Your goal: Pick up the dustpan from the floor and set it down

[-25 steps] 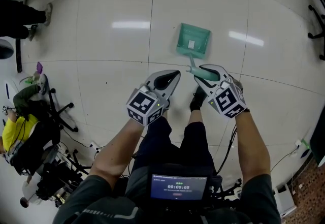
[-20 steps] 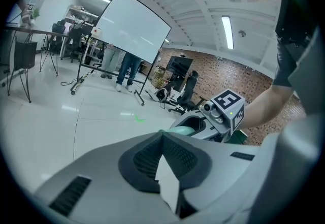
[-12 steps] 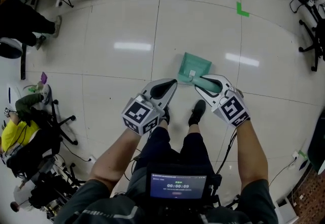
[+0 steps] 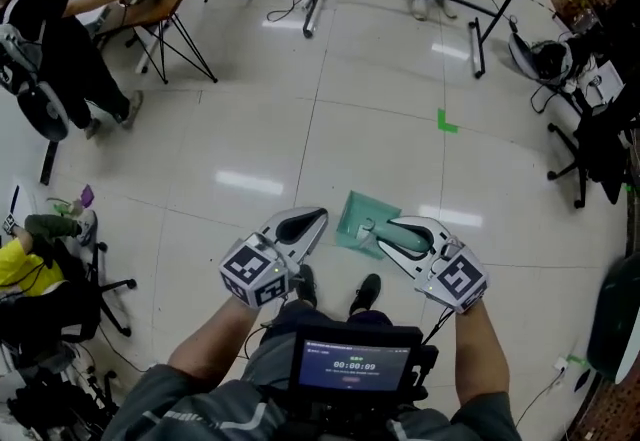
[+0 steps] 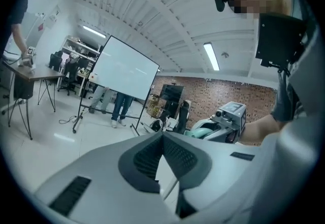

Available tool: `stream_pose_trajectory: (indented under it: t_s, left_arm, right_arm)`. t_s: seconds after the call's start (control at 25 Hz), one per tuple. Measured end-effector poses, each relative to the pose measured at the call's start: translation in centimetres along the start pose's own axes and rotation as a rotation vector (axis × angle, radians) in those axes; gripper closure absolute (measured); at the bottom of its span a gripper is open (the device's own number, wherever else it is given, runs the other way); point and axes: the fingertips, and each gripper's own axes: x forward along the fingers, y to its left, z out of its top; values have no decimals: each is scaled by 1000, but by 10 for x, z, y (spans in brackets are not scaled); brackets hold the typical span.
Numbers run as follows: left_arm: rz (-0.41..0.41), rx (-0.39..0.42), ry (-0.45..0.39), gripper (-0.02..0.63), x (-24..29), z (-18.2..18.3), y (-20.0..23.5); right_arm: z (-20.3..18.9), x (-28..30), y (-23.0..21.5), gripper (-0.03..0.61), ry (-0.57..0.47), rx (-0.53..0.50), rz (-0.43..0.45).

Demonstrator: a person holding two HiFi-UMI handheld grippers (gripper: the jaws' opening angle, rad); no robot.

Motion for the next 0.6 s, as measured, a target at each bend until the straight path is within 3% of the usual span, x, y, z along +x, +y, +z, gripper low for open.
stream_pose_trajectory:
  t_s: [0.28, 0.44, 0.6]
  left_arm:
    - [-9, 41, -102, 591, -81, 95, -83]
    - [-21, 85, -162, 592, -109, 130, -115]
    - [-2, 70, -162, 592, -113, 138, -123]
  right_arm:
    - [117, -58, 71, 433, -73, -42, -2]
    - [149, -78, 94, 434, -86, -64, 1]
    - [167, -88, 104, 434, -106, -83, 10]
